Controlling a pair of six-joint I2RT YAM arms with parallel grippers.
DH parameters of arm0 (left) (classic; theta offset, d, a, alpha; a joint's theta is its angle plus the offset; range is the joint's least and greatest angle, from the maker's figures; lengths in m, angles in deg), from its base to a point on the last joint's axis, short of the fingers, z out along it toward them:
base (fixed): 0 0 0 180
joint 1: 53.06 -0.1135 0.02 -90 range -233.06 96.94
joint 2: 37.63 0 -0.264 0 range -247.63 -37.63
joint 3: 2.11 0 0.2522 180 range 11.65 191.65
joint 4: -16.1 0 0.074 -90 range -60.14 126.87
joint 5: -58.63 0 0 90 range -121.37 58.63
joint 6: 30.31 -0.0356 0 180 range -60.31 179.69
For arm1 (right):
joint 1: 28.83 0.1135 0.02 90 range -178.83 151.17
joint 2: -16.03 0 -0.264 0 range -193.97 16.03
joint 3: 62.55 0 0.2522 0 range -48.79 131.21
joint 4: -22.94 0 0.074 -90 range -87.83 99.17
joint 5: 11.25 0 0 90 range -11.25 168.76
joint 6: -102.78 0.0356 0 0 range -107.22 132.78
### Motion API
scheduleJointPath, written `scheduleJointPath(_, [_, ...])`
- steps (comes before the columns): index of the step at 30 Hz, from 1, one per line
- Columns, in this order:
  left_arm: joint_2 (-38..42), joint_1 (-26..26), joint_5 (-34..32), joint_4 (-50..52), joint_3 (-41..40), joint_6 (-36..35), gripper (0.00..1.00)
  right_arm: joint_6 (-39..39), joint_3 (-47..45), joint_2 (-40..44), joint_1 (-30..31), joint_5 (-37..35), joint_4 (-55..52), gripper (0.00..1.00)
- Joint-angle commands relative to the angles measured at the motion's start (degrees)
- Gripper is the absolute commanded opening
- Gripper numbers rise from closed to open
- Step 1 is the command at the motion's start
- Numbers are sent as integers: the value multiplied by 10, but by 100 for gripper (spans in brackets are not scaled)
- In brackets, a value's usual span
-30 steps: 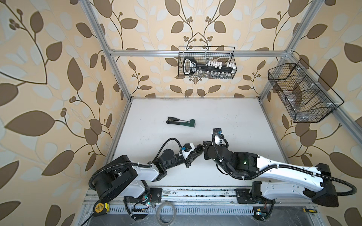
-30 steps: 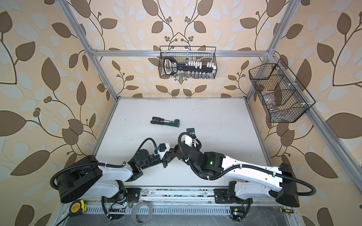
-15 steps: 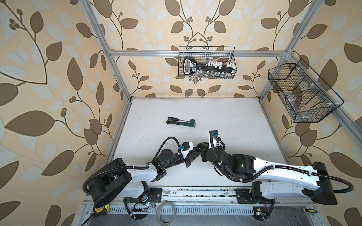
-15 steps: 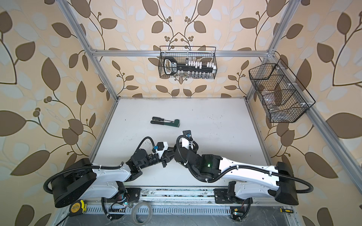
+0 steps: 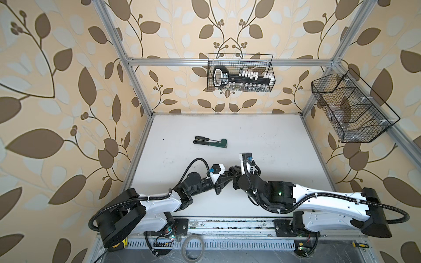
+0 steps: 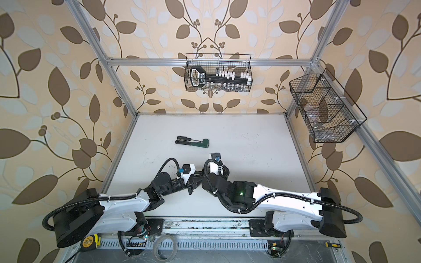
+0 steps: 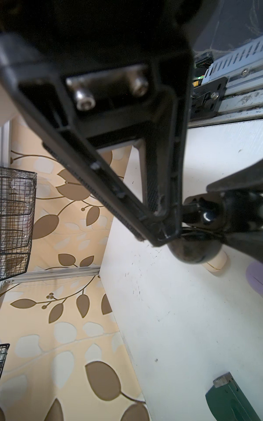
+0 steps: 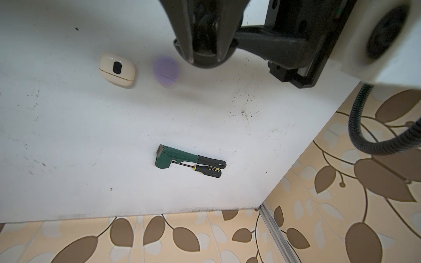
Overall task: Insert wireless bluetooth earbuds into charging case
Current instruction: Insert the wireless bluetooth earbud into the charging case.
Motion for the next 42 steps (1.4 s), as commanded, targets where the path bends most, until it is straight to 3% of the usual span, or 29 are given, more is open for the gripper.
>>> scheduleJointPath(1, [21,6,19,-8,24,6,0,-15,-14,-5,10,-15,12,16])
scheduleJointPath(24, [64,6,44,22,22,16,0,-31,-45,4,38,-11,43,19])
scheduleJointPath(30, [70,6,56,11,15,15,0,-40,-51,10,40,17,63,35])
scheduleJointPath(42, [71,6,94,-3,2,-7,0,-60,-40,107,51,20,35,39])
